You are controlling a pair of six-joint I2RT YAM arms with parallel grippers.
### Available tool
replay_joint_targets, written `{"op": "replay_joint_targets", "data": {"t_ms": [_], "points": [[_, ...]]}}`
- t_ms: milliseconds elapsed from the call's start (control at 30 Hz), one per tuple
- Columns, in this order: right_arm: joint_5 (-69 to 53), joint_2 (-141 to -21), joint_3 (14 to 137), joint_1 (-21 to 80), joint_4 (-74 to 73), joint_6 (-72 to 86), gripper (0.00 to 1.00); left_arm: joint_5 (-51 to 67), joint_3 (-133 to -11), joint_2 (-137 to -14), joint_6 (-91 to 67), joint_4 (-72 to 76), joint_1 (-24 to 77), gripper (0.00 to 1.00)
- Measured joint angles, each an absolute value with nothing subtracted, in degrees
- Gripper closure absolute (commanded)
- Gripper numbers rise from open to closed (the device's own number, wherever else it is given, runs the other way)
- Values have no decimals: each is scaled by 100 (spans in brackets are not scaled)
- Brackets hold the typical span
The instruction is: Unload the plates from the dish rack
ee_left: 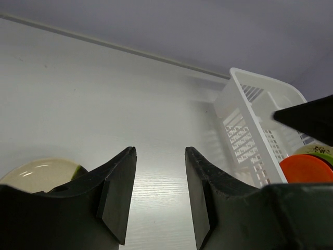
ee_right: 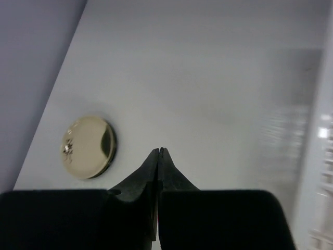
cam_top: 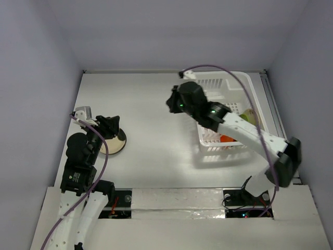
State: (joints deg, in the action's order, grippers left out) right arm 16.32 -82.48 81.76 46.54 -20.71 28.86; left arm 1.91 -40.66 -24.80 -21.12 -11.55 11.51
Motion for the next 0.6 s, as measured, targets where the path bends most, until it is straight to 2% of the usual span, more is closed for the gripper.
{"op": "replay_joint_targets", "data": {"t_ms": [67,100,167,200,233,333,433,600], "points": [[1413,-8982,8473,5009,-1815,3000,96,191,-4066,-2495,-2115,-1155,1151,61],[1288,-9386,8648,5140,-1693,3076,80,191,-4066,-2495,-2112,-1157,1151,61],[985,-10206,8945,5347,-1433,3282,60,191,-4066,-2495,-2112,-1157,1151,61],[779,-10634,9037,5452,-1278,3413,43,189,-4066,-2495,-2112,-1155,1151,61],[596,-10956,9065,5513,-1184,3544,37,191,-4066,-2495,-2112,-1155,1151,61],[80,-11727,9083,5590,-972,3927,26,191,-4066,-2495,-2112,-1155,1151,61],[-250,-12261,9111,5599,-762,4313,21,191,-4066,-2495,-2112,-1153,1151,61],[-698,-12696,9113,5647,-89,4908,20,193,-4066,-2488,-2115,-1155,1151,61]]}}
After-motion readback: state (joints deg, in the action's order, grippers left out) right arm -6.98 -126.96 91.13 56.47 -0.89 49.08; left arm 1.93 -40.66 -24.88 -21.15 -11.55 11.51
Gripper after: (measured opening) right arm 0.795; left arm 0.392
